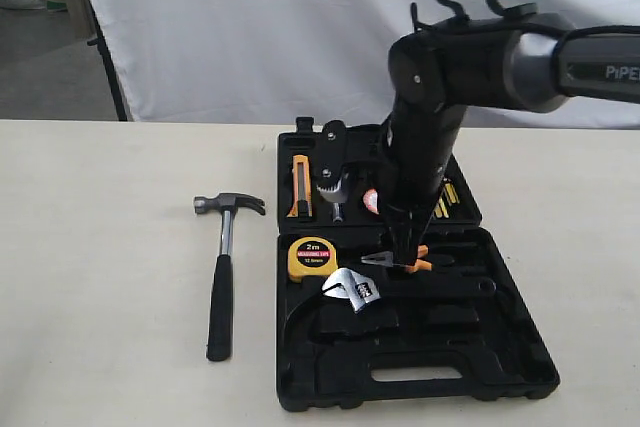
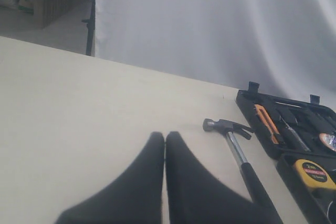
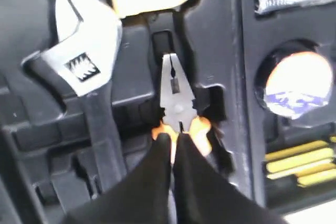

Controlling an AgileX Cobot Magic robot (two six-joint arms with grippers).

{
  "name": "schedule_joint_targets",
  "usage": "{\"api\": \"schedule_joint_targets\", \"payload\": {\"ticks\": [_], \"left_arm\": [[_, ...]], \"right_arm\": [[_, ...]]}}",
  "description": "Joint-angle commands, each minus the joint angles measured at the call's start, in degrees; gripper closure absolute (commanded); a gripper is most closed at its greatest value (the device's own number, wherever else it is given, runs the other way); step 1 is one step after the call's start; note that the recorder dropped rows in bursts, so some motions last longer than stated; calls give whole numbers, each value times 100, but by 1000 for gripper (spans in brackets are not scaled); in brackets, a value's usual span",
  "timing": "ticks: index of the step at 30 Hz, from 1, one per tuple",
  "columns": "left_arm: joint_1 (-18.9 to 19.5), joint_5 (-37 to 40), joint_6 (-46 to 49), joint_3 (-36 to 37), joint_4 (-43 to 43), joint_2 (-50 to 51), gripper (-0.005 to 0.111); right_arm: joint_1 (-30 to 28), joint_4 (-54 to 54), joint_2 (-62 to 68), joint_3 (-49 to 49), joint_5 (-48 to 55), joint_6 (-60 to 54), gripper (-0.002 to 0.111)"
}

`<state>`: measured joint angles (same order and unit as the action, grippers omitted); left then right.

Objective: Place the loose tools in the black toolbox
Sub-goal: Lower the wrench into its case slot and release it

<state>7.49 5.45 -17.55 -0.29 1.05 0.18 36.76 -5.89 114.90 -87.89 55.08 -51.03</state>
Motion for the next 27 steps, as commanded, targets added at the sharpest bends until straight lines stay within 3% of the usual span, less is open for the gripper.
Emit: {"api": "schedule_joint_targets", "payload": {"ticks": [1,5,15,27], "left_arm": [[145,-41,-27,-15,25,-18,106],[145,-41,-27,-15,25,-18,106],[145,-41,-27,-15,25,-18,106],[145,-41,-27,-15,25,-18,106]], "right_arm": [[-319,1297,44,4,54,-780,109],[-395,2191,250,4,144,-1486,109],[-704,2211,986,4,304,-1449,109],[-1217,2234,870,4,704,-1344,109]]}}
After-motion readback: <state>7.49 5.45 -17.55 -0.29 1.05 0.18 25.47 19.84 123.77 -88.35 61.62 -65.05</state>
